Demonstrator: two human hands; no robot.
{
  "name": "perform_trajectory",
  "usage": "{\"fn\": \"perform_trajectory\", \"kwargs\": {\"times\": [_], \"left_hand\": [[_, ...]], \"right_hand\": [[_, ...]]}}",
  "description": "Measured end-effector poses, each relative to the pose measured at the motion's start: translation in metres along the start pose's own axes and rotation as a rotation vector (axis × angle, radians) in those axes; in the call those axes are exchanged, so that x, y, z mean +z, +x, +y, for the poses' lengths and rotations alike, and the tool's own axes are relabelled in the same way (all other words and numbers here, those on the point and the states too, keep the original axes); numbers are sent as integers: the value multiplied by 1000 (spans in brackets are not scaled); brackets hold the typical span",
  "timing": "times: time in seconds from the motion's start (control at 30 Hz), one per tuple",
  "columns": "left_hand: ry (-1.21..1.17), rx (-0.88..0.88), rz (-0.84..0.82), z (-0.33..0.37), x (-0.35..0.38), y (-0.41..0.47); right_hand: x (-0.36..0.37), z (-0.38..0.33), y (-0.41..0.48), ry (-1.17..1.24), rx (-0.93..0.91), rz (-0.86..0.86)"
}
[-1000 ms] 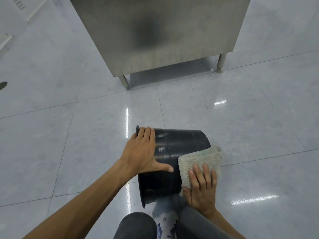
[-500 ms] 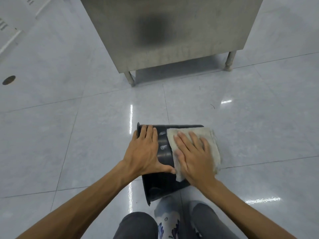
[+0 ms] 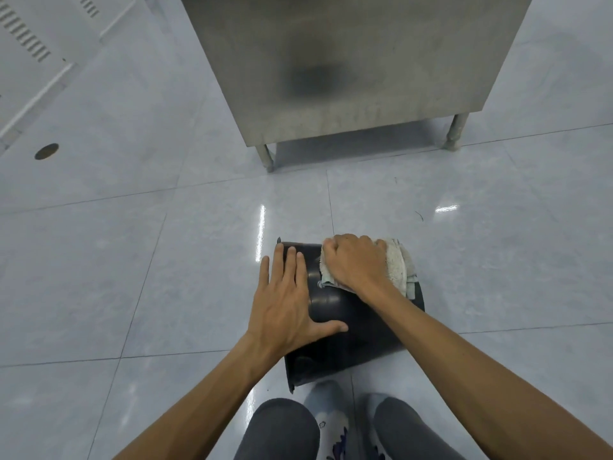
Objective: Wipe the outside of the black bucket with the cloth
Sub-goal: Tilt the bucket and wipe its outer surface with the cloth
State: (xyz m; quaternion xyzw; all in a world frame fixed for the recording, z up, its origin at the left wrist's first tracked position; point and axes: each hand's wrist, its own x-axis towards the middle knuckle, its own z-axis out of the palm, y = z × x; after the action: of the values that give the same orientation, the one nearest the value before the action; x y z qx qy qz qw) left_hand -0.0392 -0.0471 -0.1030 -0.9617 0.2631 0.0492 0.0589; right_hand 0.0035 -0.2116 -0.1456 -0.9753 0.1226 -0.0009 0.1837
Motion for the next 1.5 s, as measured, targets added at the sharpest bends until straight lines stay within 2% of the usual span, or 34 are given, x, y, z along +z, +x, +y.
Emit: {"fn": "perform_trajectory", "kwargs": {"times": [0.13,0.3,0.37,0.43,0.5,0.57,0.63,0.8,0.93,1.03,1.1,1.17,1.27,1.37,1.5], "left_hand": [[-27,34,3,-7,-3,10],[-32,167,-18,-17,0,9],[-12,207,37,-18,2,4],[-2,227,80,-16,2,-1],[-29,199,51,-13,1,-6],[-66,140,-29,-12,-1,-8],[-68,120,-25,-13,0,-7],[-4,195,102,-18,-2,8],[-109,176,77,-20,4,7],[-153,112,18,-17,3,-1],[-175,62,-37,-15,-1,-4],[-192,41,-57,-14,-2,-4],[-194,68,1,-16,-1,2],[-166,183,111,-21,2,9],[-142,255,175,-23,8,10]], "right_hand": [[6,12,-26,1,-131,80],[10,6,-65,17,-83,111],[10,-1,-66,-20,-77,98],[7,-8,-56,-82,-66,59],[6,-16,-35,-98,-63,-30],[6,-21,-10,-11,-38,-146],[5,-24,3,53,-6,-224],[13,-25,-39,-38,-53,28],[15,-29,-58,-89,-51,92],[7,-34,-32,-140,39,-17],[1,-38,-8,-67,104,-154],[5,-40,-1,-54,93,-197],[11,-45,-17,-110,72,-114],[21,-36,-48,-78,15,28],[27,-28,-71,-56,-12,83]]}}
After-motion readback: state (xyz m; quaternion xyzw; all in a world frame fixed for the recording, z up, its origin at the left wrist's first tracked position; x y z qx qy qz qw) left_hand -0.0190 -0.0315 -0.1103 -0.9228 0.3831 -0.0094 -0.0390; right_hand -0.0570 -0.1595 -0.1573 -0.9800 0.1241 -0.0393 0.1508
